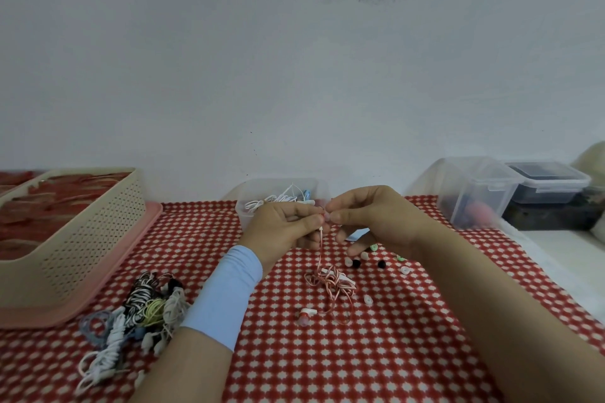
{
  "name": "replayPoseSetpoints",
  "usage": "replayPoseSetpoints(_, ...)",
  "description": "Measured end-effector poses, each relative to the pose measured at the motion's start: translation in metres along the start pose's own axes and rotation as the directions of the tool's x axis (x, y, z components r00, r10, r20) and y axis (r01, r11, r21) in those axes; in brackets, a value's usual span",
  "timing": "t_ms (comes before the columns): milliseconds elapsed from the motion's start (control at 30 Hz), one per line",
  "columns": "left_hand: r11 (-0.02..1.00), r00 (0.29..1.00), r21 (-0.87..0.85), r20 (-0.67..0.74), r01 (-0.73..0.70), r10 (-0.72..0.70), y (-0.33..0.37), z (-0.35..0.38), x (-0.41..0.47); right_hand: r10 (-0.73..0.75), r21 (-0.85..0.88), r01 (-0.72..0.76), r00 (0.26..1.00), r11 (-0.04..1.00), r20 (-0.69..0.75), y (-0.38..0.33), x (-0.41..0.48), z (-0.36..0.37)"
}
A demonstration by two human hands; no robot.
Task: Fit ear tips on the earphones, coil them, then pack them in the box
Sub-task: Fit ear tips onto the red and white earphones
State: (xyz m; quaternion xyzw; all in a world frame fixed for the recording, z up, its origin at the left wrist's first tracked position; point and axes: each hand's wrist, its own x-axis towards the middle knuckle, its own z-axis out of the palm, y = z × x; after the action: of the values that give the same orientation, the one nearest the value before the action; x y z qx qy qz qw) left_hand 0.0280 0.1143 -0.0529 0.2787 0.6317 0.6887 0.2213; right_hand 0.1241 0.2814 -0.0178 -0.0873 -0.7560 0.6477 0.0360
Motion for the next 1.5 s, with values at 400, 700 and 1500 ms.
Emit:
replayPoseSetpoints(400, 0.998, 0.999, 0.06, 0.031, 0.006, -0.007, -0.003, -0.002, 0.001, -0.01, -0.077, 0.013, 0.999, 0.997, 0.034, 0.003, 0.0, -0.003)
replayPoseSetpoints(700, 0.994, 0.999, 0.102, -0.021, -0.028, 0.03, -0.007, 0.003, 0.001, 0.134, 0.056, -0.136, 0.99, 0.989, 0.034, 0.011, 0.006, -0.001)
replayPoseSetpoints(1500, 0.955, 0.984, 0.274, -0.1, -0.116, 0.148, 0.004, 0.006, 0.0, -0.069, -0.129, 0.059, 0.994, 0.99, -0.08, 0.006, 0.004, 0.004)
